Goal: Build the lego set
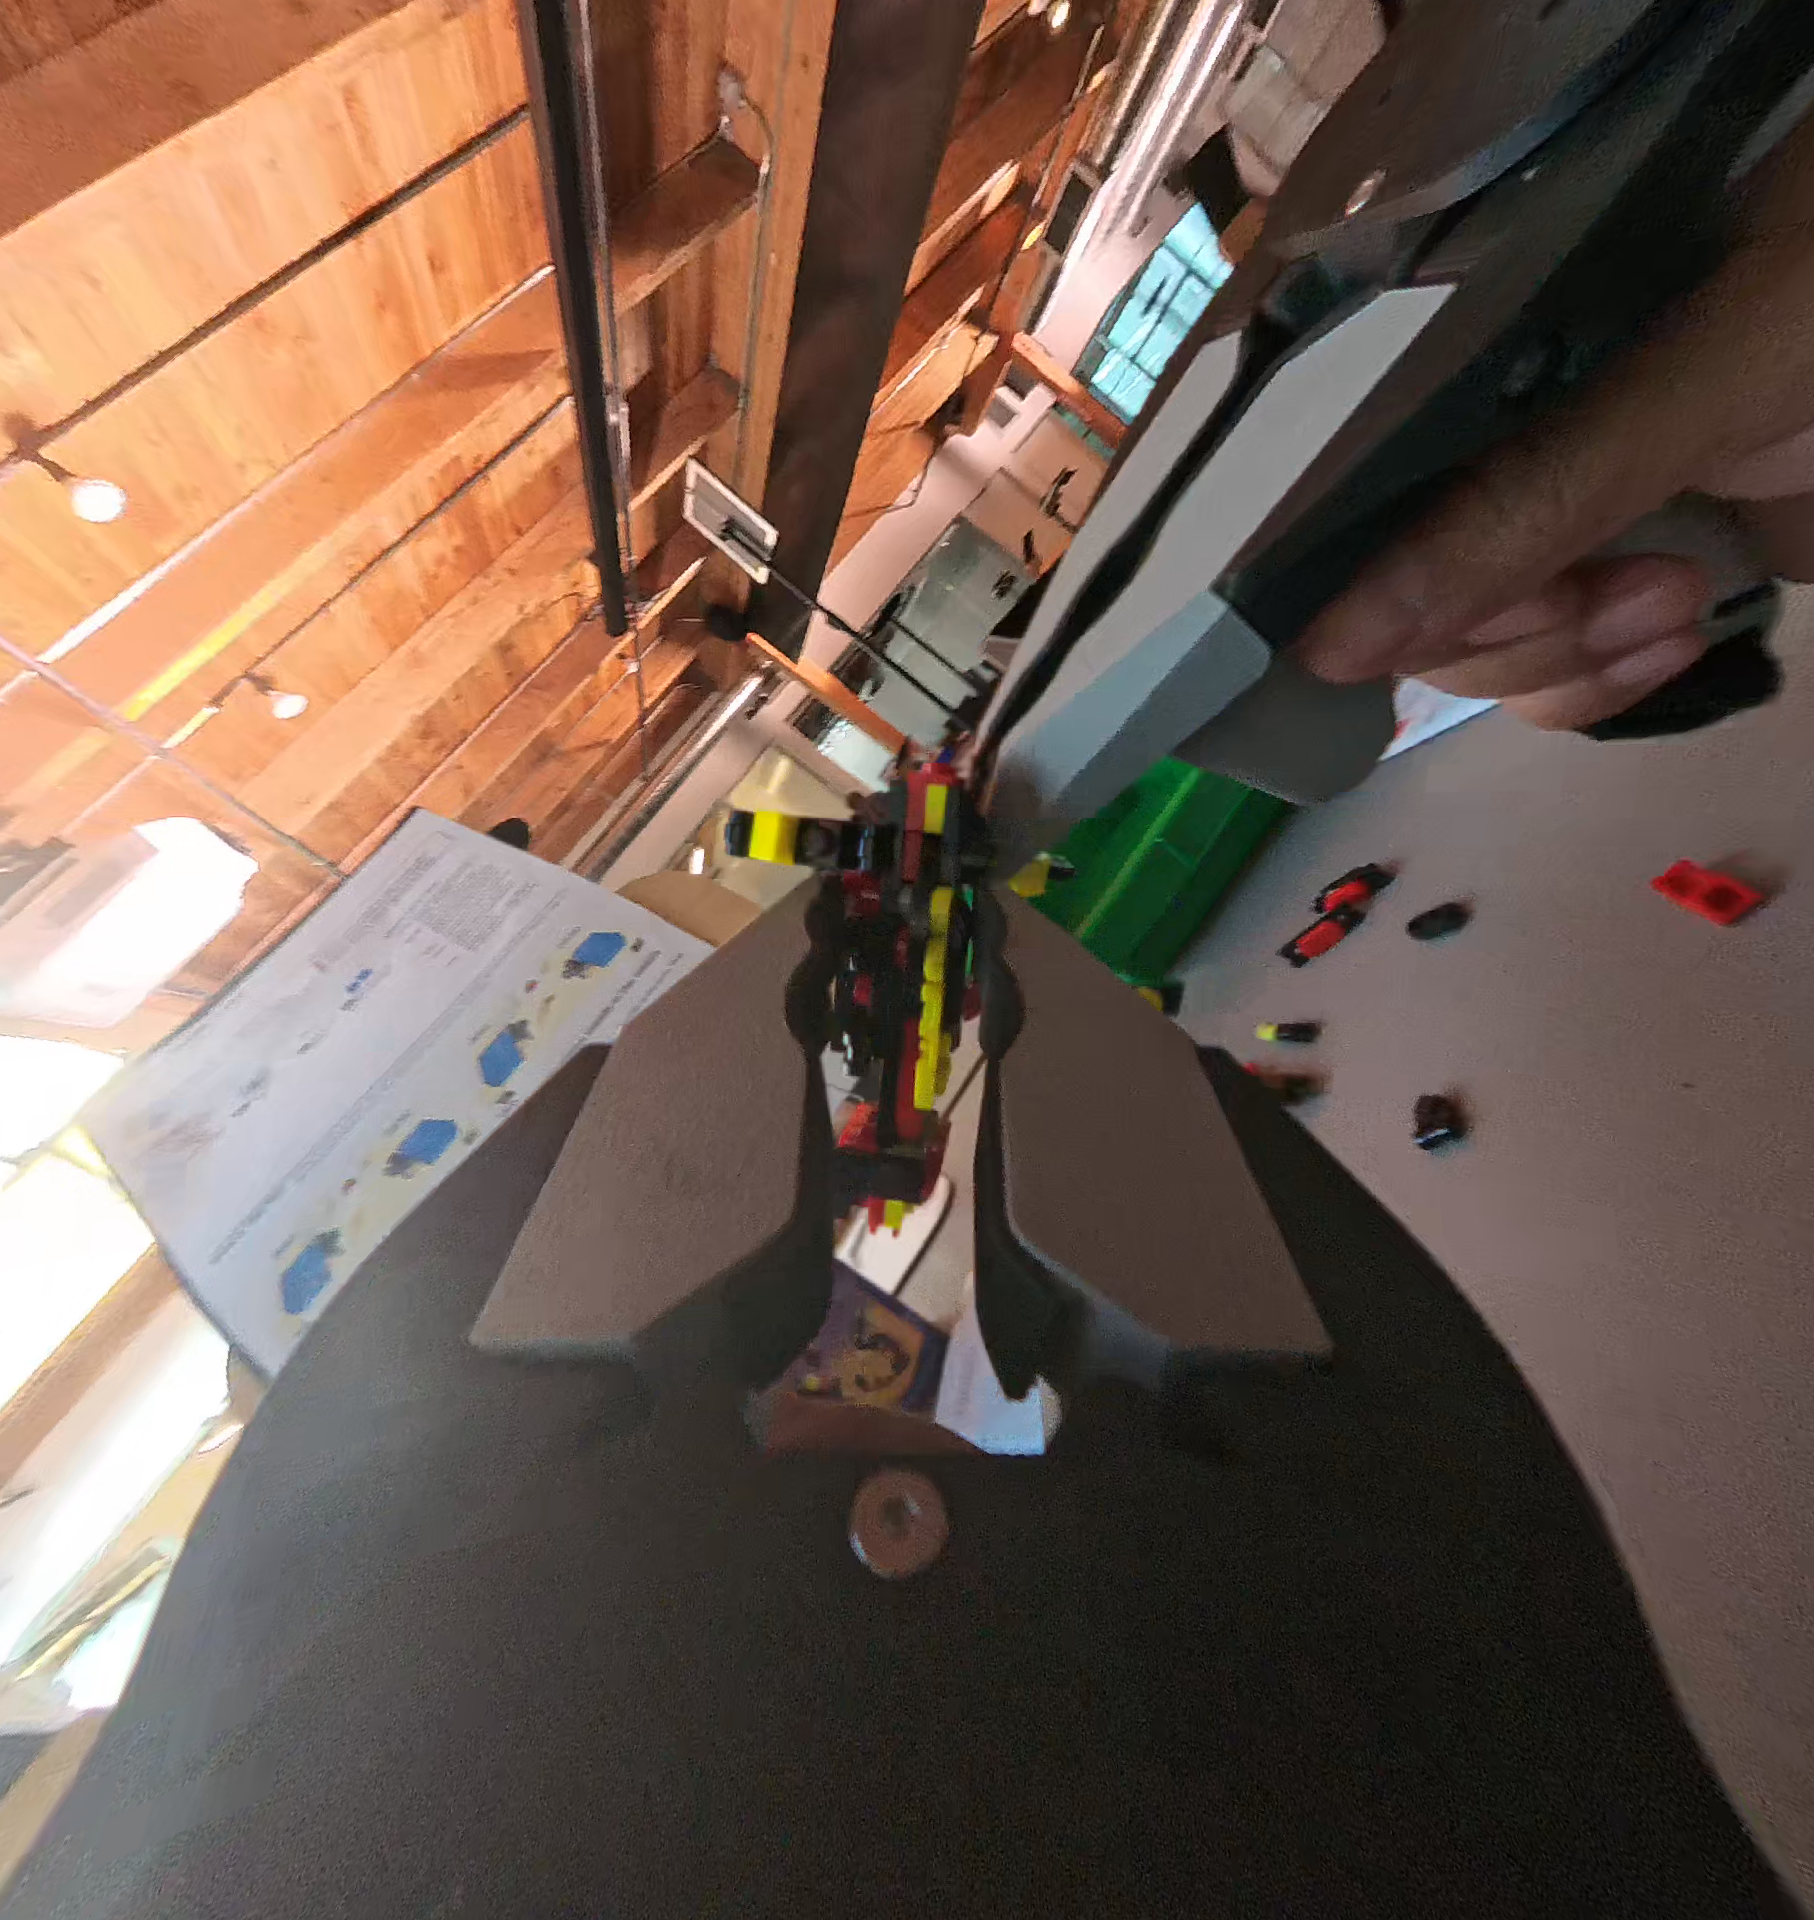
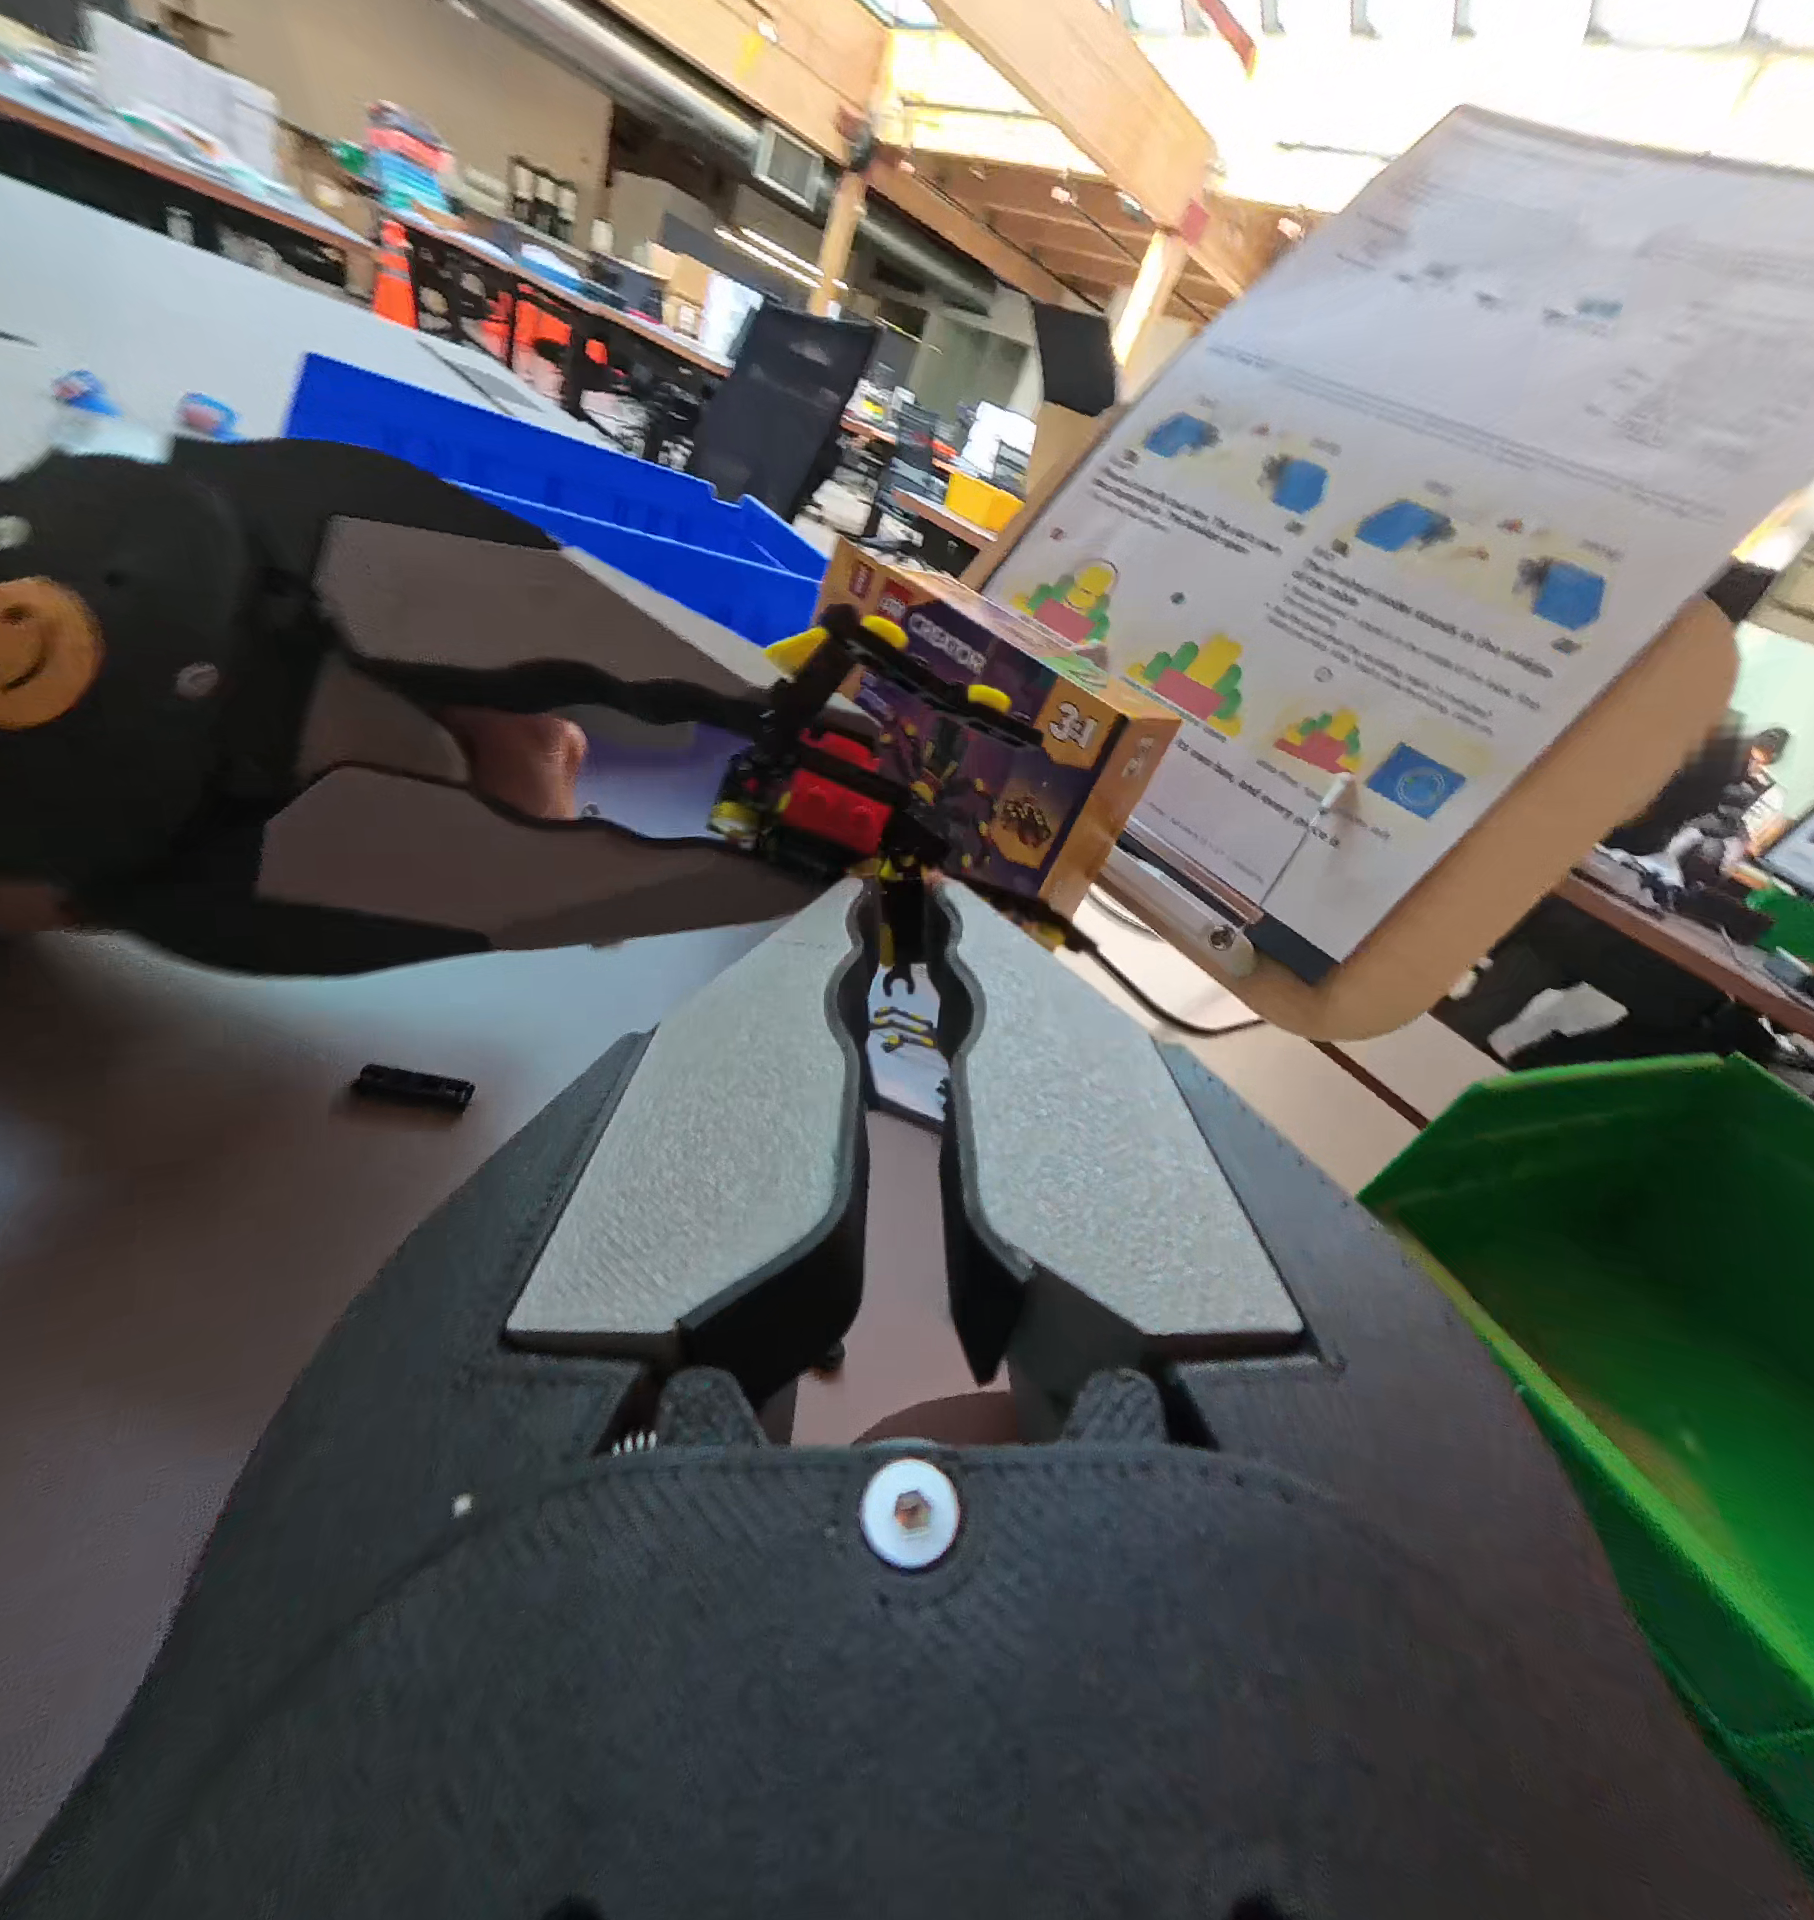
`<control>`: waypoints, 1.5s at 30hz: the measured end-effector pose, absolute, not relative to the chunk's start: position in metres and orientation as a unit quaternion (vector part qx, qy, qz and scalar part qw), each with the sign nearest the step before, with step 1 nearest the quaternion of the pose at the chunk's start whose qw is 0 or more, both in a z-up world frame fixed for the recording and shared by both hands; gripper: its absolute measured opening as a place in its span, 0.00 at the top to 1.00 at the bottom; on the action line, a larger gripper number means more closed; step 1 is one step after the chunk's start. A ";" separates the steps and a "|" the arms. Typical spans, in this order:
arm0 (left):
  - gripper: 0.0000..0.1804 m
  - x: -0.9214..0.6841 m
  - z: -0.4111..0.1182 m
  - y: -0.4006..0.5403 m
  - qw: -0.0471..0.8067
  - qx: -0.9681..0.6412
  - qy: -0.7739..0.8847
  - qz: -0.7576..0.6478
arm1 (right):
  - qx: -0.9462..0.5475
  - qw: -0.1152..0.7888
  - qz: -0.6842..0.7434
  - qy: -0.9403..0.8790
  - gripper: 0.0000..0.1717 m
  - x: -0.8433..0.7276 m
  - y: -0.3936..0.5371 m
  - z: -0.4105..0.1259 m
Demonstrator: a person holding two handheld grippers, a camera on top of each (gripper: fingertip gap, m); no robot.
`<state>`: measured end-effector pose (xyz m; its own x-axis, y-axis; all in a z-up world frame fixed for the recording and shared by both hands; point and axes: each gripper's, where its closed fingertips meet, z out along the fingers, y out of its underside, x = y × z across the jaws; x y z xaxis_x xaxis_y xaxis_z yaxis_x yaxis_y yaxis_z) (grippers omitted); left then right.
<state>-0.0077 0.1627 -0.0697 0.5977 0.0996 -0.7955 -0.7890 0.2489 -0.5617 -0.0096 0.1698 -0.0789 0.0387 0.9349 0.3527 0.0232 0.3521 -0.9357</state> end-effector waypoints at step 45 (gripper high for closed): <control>0.87 -0.032 -0.108 0.190 0.631 -0.564 0.365 0.389 | -0.426 0.532 0.454 -0.574 0.92 0.002 0.189 -0.086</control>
<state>-0.0321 0.1897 -0.1076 0.4322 0.0794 -0.8983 -0.9015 0.0626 -0.4282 0.0022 0.1888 -0.0864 -0.0703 0.9720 0.2241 0.0066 0.2251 -0.9743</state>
